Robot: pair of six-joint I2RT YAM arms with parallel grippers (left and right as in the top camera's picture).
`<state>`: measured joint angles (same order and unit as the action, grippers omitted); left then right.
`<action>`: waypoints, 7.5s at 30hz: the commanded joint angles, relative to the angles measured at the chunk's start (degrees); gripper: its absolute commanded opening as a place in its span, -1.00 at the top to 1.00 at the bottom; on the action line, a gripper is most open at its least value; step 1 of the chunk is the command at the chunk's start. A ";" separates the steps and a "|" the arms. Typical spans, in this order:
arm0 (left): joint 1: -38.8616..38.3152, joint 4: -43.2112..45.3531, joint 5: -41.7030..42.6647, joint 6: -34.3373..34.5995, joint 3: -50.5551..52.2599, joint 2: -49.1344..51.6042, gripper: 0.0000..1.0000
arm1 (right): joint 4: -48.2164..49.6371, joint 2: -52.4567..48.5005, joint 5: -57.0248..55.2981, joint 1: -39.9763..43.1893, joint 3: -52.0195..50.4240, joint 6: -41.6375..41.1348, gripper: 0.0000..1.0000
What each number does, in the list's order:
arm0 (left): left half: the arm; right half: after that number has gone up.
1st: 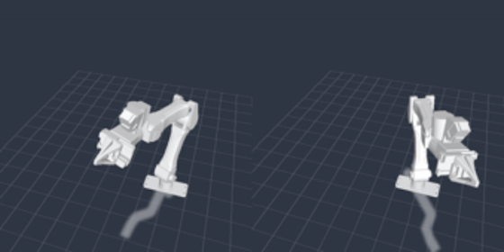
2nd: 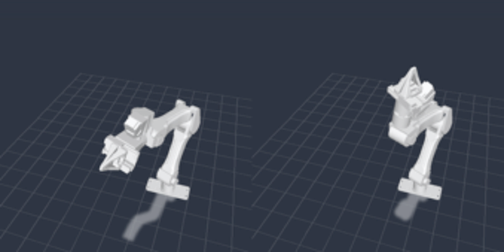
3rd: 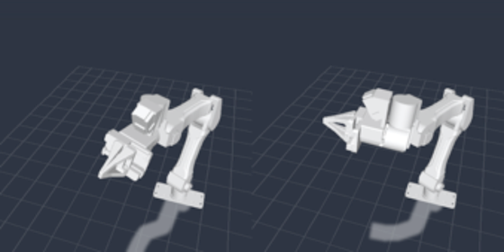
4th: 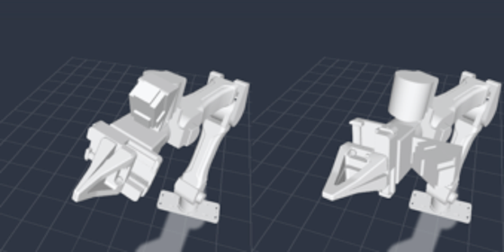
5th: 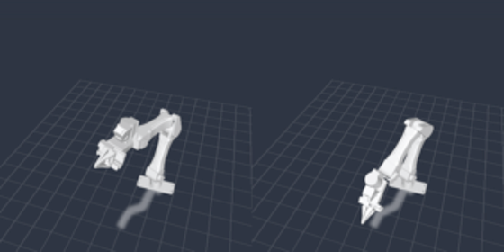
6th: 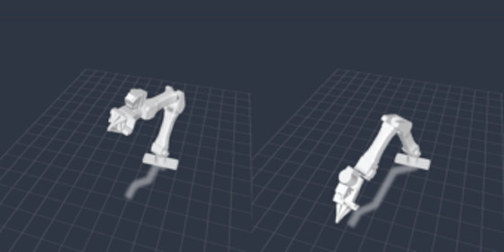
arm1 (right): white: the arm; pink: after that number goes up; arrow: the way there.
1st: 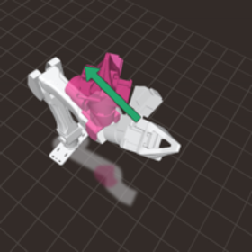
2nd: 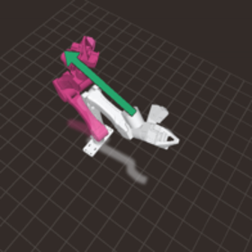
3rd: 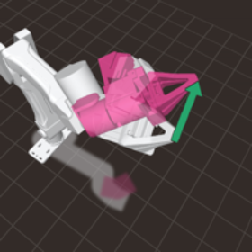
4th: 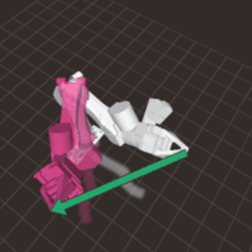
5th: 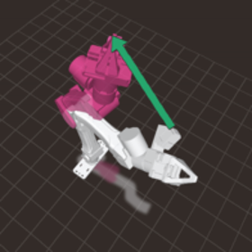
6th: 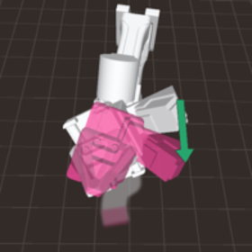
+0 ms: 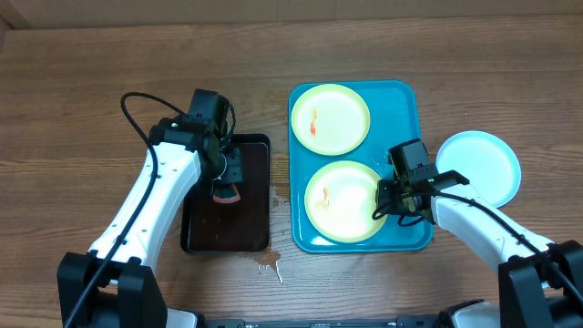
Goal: Clean dirty plates on tray and stack at the side
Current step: 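Scrub the lower yellow plate with the sponge using the left gripper, then put the sponge back on the black tray with the left gripper, then lift the yellow plate with the right gripper and tilt it over the black tray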
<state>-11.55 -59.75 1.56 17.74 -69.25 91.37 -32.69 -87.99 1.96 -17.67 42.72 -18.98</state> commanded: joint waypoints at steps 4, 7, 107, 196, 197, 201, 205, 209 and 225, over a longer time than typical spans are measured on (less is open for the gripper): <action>-0.42 0.20 1.92 -1.53 -1.09 -0.74 0.92 | 1.57 -2.58 -2.34 -0.07 -0.31 -2.49 0.92; -1.51 0.24 2.93 -1.97 -1.22 -0.74 0.92 | 1.55 -2.58 -2.36 -0.02 -0.28 -2.47 0.92; -27.15 20.96 18.56 5.86 -17.59 30.60 0.91 | -0.44 -2.58 -0.15 0.04 -0.28 -1.18 0.92; 18.91 -17.55 0.20 7.93 -26.60 -7.74 -1.00 | -21.20 1.84 -15.52 -21.53 36.92 8.59 0.92; 20.68 -18.27 0.20 7.93 -27.76 -8.37 -1.00 | -18.93 1.60 -16.26 -24.37 36.89 8.57 0.92; 22.93 -20.00 -0.22 7.93 -28.24 -9.20 -1.00 | -13.38 -1.18 -20.83 -29.77 36.85 8.59 0.92; 23.02 -22.12 -1.51 7.93 -28.24 -9.16 -1.00 | -8.00 -6.88 -28.20 -33.77 36.85 8.59 0.92; 23.02 -22.75 -3.52 7.93 -28.24 -9.14 -1.00 | -5.81 -11.80 -38.64 -36.44 36.85 8.59 0.92; 23.02 -22.73 -3.48 7.96 -28.22 -9.14 -1.00 | -0.07 -8.11 -72.54 -51.04 36.89 16.50 0.92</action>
<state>11.31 -82.39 -1.10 26.37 -96.49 82.56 -33.80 -98.39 -60.62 -66.78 78.54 -5.67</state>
